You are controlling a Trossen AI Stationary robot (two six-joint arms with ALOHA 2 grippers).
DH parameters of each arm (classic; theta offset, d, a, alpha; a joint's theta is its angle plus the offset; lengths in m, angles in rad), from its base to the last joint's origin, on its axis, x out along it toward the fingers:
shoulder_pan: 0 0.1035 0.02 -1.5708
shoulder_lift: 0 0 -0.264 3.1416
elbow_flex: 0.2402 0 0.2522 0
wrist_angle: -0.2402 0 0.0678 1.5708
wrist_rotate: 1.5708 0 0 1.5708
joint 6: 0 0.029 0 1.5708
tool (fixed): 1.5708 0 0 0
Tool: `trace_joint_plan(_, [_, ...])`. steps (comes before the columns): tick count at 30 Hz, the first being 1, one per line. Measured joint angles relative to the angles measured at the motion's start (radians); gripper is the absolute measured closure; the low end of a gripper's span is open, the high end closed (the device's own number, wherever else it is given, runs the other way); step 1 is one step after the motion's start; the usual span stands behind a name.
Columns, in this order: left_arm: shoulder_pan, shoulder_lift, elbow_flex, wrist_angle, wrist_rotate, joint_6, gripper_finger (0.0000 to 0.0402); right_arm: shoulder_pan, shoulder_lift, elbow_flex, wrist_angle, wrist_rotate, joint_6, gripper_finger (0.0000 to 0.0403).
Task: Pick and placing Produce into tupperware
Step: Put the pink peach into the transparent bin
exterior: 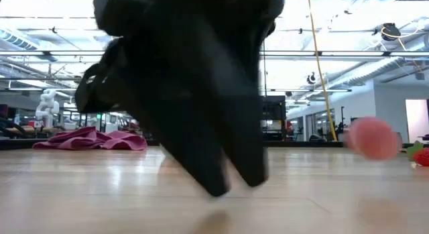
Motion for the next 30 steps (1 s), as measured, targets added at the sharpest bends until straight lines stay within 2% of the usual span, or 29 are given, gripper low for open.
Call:
trace_joint_plan(4, [0.013, -0.001, -0.001, -0.067, 0.004, 0.002, 0.0296, 0.000, 0.000, 0.000, -0.001, 0.000, 0.000, 0.0238])
trace_joint_plan(10, [0.023, -0.010, -0.003, -0.051, 0.003, 0.033, 0.0296, 0.000, 0.000, 0.000, -0.001, 0.000, 0.006, 0.0238])
trace_joint_plan(19, [0.029, -0.079, -0.004, -0.118, -0.134, 0.096, 0.0295, 0.000, 0.000, 0.000, -0.041, 0.000, 0.001, 0.0238])
trace_joint_plan(23, [0.034, -0.115, -0.004, -0.216, -0.166, 0.131, 0.0295, 0.000, 0.000, 0.000, -0.133, 0.000, 0.000, 0.0238])
trace_joint_plan(30, [0.052, -0.246, -0.004, -0.565, -0.258, 0.152, 0.0295, -0.010, 0.000, 0.000, -0.259, -0.025, 0.045, 0.0238])
